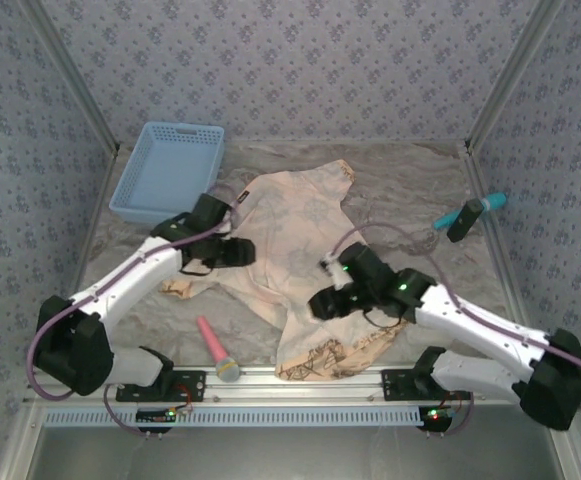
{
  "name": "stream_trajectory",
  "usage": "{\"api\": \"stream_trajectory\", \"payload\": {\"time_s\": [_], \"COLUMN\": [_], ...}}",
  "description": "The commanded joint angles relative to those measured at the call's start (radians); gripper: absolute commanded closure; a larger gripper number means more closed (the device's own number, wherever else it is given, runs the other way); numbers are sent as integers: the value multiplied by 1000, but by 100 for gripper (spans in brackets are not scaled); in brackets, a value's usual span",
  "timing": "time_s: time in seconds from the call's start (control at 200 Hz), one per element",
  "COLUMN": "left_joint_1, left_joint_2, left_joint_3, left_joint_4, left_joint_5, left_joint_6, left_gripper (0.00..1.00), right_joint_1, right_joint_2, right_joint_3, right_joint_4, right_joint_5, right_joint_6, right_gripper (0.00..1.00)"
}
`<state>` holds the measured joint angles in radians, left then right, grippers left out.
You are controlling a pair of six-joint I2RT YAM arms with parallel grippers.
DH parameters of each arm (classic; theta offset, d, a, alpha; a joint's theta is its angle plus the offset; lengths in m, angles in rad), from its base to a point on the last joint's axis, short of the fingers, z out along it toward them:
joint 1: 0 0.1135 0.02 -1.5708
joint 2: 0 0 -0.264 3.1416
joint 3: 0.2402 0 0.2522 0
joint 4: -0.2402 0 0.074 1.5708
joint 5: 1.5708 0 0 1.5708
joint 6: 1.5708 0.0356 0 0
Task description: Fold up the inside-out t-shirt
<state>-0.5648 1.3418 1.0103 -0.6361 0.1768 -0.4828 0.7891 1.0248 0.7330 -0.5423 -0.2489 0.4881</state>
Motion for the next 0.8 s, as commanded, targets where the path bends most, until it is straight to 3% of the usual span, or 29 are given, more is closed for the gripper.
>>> {"api": "stream_trajectory", "payload": {"time_s": [0.0,0.095,0.245,0.36,0.54,0.7,0.8], "left_joint_1": [-153,-269,-443,-544,-602,-649,-674], "left_joint_2": [42,102,182,262,394,482,524], "left_joint_3": [41,68,50,99,164,211,229], "left_joint_4": [110,165,353,374,376,341,323], "left_joint_5": [50,64,113,129,210,185,133], "left_joint_6": [114,232,419,560,661,732,762], "left_gripper": [37,37,35,33,31,30,30], "right_joint_1": [-189,-352,-515,-583,-642,-650,-653], "right_joint_2": [-63,-79,-82,-80,-74,-21,-20], "right_joint_3": [-66,-121,-182,-182,-226,-262,-255], "right_joint_4": [-245,-293,-335,-377,-319,-230,-225], "right_joint_5": [143,69,2,43,57,50,61], "right_joint_6": [259,326,376,374,373,374,368], "right_gripper": [48,46,43,43,45,57,82]}}
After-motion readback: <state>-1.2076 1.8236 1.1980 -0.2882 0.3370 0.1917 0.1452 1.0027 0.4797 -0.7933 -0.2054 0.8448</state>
